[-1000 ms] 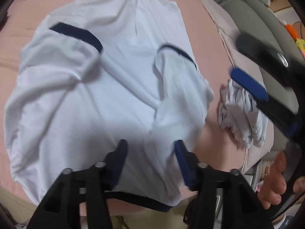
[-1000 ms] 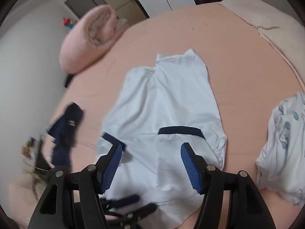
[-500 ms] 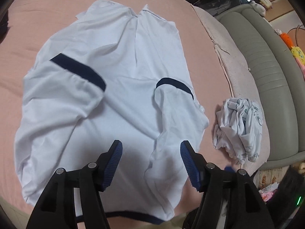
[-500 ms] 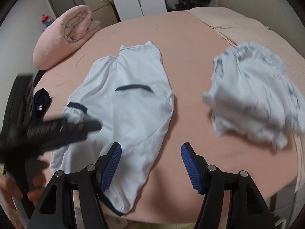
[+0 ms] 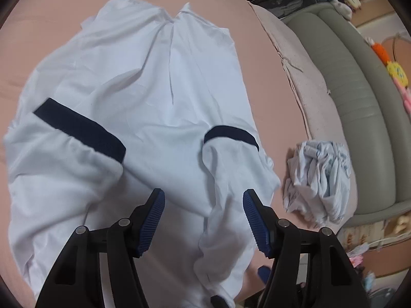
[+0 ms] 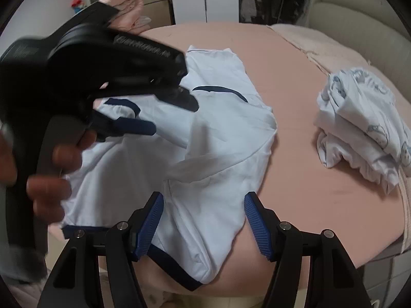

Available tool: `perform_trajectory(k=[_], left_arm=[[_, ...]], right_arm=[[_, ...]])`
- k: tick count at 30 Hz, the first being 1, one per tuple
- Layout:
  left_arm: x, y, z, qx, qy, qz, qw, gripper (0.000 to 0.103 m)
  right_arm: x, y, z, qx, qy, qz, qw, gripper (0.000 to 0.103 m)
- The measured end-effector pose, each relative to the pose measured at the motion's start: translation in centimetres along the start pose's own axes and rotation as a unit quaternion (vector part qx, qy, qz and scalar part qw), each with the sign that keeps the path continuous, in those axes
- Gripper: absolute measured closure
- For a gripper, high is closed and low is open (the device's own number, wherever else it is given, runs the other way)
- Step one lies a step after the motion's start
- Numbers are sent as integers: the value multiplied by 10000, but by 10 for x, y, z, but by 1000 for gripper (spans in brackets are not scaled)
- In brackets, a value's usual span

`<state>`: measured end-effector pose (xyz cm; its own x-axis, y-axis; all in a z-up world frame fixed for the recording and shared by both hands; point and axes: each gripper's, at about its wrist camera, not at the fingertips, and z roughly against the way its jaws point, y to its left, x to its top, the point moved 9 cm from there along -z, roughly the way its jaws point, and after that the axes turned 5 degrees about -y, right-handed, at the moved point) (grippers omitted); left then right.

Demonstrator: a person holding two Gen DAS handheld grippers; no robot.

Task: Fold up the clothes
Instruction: 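Move the left tool to the navy-trimmed sleeve cuff and close on it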

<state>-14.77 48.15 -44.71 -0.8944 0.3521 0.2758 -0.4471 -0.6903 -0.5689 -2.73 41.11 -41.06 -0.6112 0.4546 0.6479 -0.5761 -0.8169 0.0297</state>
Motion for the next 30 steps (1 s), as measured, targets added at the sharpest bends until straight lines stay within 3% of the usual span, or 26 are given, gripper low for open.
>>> perform_trajectory(k=[5, 9, 13, 16, 22, 24, 25, 30], left_arm=[[0, 17, -9, -93, 173, 404, 9990, 42], [4, 7, -5, -200, 48, 247, 9995, 42], [6, -10, -3, -216, -47, -125, 9997, 42], [6, -17, -7, -136, -38, -289, 9995, 42], [8, -19, -20, -155, 49, -206, 9997, 42], [9, -19, -21, -202, 15, -130, 9997, 42], [11, -19, -21, -244, -66, -79, 9997, 42], [15, -31, -20, -563, -259, -16, 9981, 42]], right_arm=[[-9, 9, -6, -34, -59, 278, 9996, 38], [-10, 13, -13, -329, -125, 457, 9983, 38], [0, 6, -14, -948, -393, 584, 9930, 38], [6, 3, -21, -1056, -392, 623, 9917, 38], [5, -14, -18, -1512, -524, 547, 9856, 39], [-2, -25, -11, -1547, -564, 329, 9858, 58], [-8, -31, -10, -1589, -494, 214, 9858, 75], [-42, -65, -3, -1708, -142, -492, 9840, 89]])
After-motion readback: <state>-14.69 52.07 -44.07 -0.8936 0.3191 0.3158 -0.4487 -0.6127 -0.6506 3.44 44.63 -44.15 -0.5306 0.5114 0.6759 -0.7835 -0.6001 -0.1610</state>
